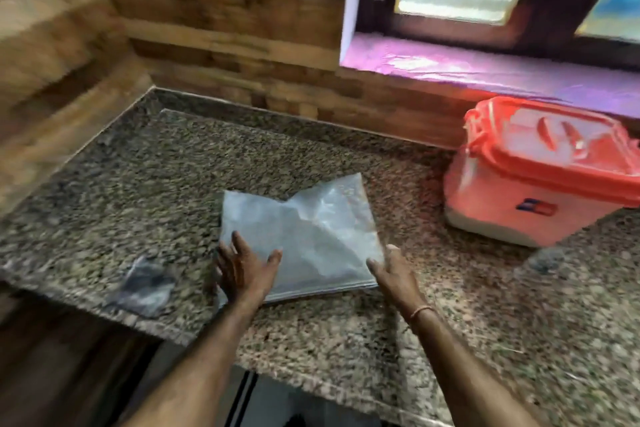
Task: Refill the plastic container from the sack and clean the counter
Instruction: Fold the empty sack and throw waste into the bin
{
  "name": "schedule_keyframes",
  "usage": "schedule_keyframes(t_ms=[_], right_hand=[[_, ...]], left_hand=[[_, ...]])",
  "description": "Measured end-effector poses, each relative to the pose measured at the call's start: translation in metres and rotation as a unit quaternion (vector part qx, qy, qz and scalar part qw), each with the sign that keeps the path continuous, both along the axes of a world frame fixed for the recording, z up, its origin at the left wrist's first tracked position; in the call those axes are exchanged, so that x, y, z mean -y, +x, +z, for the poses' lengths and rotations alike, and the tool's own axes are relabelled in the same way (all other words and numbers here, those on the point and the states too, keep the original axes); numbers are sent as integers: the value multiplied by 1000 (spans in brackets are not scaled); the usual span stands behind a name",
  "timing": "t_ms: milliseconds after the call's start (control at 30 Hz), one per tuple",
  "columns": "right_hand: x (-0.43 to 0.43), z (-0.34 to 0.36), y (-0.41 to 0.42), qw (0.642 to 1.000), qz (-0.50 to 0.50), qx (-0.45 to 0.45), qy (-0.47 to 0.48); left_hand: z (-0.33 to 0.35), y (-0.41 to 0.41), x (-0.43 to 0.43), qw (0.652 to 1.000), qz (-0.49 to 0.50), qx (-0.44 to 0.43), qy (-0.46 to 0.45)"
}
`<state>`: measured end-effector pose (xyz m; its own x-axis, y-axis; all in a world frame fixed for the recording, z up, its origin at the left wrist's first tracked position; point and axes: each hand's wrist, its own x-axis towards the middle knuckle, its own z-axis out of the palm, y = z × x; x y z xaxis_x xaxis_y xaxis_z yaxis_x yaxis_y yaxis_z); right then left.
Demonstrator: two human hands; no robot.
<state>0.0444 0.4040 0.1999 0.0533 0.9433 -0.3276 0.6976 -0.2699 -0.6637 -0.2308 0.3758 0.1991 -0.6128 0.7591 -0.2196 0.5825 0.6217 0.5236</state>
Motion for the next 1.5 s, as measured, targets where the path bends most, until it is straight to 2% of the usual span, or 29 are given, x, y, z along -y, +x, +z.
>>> schedule_keyframes(t_ms=[67, 233, 367, 433, 533, 600, 700, 800, 933, 1100, 1200, 1300, 1500], right_hand=[[-9, -10, -6, 999, -12, -31, -22], [-9, -11, 8, 977, -160, -117, -76], [10, -1, 37, 956, -127, -170, -202], [9, 2, 44, 943, -140, -209, -217], [-12, -3, 50, 941, -198, -247, -122], [-34, -13, 59, 940, -230, -243, -72], [-51, 12, 53, 939, -251, -236, -23], [-66, 4, 64, 942, -249, -225, 20], [-74, -9, 73, 946, -225, -233, -15], [-86, -10, 74, 929, -254, -269, 17], [-96, -19, 75, 933, -249, -261, 9], [-99, -29, 78, 933, -257, -253, 6], [-102, -48, 84, 913, -316, -255, -19]], left_hand=[[-16, -25, 5, 998, 35, 58, -2], [-19, -40, 15, 995, 30, 89, -39], [-9, -39, 3, 994, 0, 110, -29], [-8, -37, -5, 989, -31, 145, -11], [-17, -37, -10, 978, -65, 199, -10], [-21, -35, -12, 972, -91, 214, -38], [-11, -33, -18, 949, -133, 280, -60], [3, -25, -45, 957, -67, 284, -1], [15, -6, -88, 961, -51, 266, 65], [0, -6, -112, 966, 1, 246, 81], [-1, -2, -110, 967, 2, 241, 77], [-11, -7, -107, 970, 43, 223, 87], [-19, -7, -102, 950, 119, 274, 89]])
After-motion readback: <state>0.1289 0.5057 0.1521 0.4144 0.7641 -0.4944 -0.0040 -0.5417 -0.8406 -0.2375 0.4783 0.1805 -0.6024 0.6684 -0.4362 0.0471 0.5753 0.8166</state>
